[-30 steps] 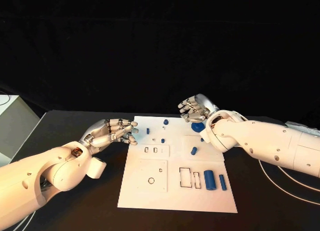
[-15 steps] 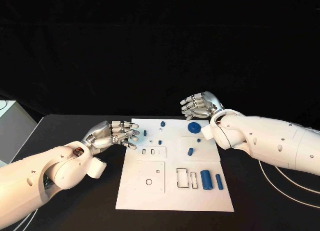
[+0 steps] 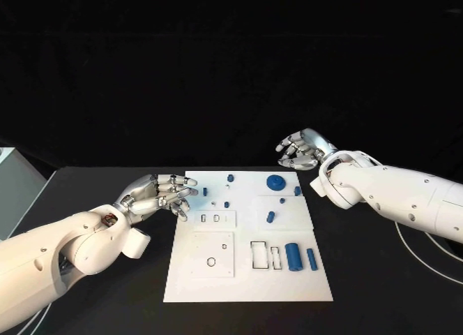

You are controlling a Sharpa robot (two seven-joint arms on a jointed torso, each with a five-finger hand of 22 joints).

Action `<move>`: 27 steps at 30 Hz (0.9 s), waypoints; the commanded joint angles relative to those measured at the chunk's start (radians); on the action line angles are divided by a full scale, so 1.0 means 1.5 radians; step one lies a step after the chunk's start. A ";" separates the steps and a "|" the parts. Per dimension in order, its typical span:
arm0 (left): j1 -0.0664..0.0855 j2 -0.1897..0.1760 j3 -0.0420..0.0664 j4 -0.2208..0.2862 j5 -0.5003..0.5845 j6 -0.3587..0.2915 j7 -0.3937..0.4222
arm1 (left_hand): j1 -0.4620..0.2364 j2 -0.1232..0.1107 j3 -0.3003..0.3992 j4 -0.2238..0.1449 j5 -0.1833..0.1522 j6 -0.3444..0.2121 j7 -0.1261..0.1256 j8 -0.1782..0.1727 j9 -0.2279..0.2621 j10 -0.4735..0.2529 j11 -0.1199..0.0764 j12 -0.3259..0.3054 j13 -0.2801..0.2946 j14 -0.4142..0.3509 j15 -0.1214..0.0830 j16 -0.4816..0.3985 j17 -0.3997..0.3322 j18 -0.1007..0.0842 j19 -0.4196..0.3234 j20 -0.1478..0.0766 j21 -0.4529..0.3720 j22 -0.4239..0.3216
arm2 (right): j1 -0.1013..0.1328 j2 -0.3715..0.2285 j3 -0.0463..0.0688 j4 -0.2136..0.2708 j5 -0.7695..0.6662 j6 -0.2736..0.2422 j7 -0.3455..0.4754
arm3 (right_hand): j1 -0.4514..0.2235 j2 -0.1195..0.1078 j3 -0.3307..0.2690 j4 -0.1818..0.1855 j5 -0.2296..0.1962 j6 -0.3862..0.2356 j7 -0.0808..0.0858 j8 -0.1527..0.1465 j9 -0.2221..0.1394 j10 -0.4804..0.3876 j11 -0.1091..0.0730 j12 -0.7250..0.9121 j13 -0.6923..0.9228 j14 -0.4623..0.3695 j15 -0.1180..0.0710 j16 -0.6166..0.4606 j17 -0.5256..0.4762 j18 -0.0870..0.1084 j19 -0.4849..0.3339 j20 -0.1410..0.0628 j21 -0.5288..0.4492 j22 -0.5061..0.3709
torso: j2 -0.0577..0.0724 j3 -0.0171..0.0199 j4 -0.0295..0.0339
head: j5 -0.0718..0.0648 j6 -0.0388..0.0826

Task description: Assemble the parts on the task board

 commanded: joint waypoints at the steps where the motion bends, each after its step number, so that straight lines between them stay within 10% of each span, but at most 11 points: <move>1: -0.001 0.001 0.000 0.004 -0.007 0.018 0.004 | -0.013 -0.001 0.005 0.002 0.003 0.004 0.008 -0.003 0.001 0.005 -0.002 -0.005 0.000 0.008 -0.002 0.024 0.026 0.002 0.011 -0.002 0.016 0.008 | 0.002 -0.010 -0.002 0.007 -0.197 0.034 -0.073 | -0.019 -0.001 0.013 0.012 0.003 -0.002 0.007 -0.008 -0.001 -0.052 -0.001 -0.040 -0.009 0.026 0.005 -0.005 -0.015 -0.005 0.048 0.007 -0.005 -0.006 | 0.004 0.0010 0.0029 | -0.004 -0.001; 8: -0.002 -0.002 0.000 0.010 -0.012 0.020 0.002 | -0.034 -0.008 0.009 0.008 0.003 0.003 0.004 -0.005 0.002 0.004 -0.007 -0.008 0.001 0.001 -0.006 0.059 0.070 0.001 0.023 -0.005 0.041 0.020 | 0.004 -0.023 -0.013 0.008 -0.311 0.064 -0.129 | -0.028 -0.018 -0.005 0.011 -0.046 -0.048 0.012 -0.047 -0.011 -0.153 0.022 -0.165 -0.086 0.017 0.025 0.008 -0.032 0.007 0.039 0.022 -0.071 -0.093 | 0.009 0.0043 -0.0001 | -0.006 0.001; 12: -0.003 -0.003 0.000 0.011 -0.014 0.023 0.003 | -0.045 -0.015 0.005 0.009 0.002 0.003 -0.003 -0.004 0.004 -0.010 -0.011 -0.011 -0.001 -0.009 -0.009 0.072 0.091 0.001 0.027 -0.007 0.051 0.025 | 0.003 -0.020 -0.017 0.008 -0.356 0.067 -0.153 | 0.026 0.016 -0.141 0.026 -0.072 -0.044 -0.006 -0.067 -0.027 -0.199 0.032 -0.165 -0.130 0.010 0.033 0.023 -0.055 0.010 0.043 0.033 -0.087 -0.106 | 0.009 0.0060 -0.0010 | -0.005 -0.001; 16: -0.006 -0.002 0.000 0.013 -0.019 0.031 0.002 | -0.053 -0.020 -0.003 0.011 0.002 0.010 -0.009 -0.002 0.006 -0.020 -0.014 -0.011 -0.001 -0.014 -0.011 0.080 0.103 0.001 0.026 -0.009 0.056 0.027 | 0.003 -0.015 -0.018 0.011 -0.388 0.072 -0.179 | 0.062 0.021 -0.239 0.073 -0.074 -0.047 -0.020 -0.080 -0.036 -0.219 0.034 -0.151 -0.149 0.006 0.034 0.035 -0.067 0.014 0.044 0.036 -0.107 -0.128 | 0.010 0.0076 0.0007 | -0.006 -0.002; 21: -0.007 0.000 0.000 0.014 -0.022 0.037 0.000 | -0.054 -0.020 -0.003 0.011 0.002 0.010 -0.010 -0.001 0.006 -0.020 -0.015 -0.011 -0.001 -0.014 -0.011 0.081 0.104 0.002 0.026 -0.009 0.056 0.027 | 0.000 -0.012 -0.019 0.015 -0.402 0.080 -0.192 | 0.149 -0.001 -0.308 0.211 -0.072 -0.056 -0.023 -0.092 -0.039 -0.262 0.040 -0.123 -0.176 0.001 0.038 0.051 -0.082 0.022 0.046 0.038 -0.154 -0.181 | 0.011 0.0101 0.0024 | -0.010 -0.002; 27: -0.010 0.000 0.000 0.015 -0.022 0.040 -0.001 | -0.053 -0.018 -0.003 0.010 0.002 0.010 -0.010 -0.002 0.006 -0.022 -0.015 -0.011 0.000 -0.014 -0.012 0.084 0.107 0.002 0.026 -0.009 0.057 0.027 | -0.004 -0.011 -0.019 0.023 -0.392 0.067 -0.187 | 0.177 0.007 -0.288 0.234 -0.064 -0.020 0.002 -0.078 -0.034 -0.238 0.032 -0.095 -0.180 0.002 0.032 0.063 -0.079 0.020 0.049 0.034 -0.147 -0.171 | 0.011 0.0121 0.0004 | -0.009 -0.003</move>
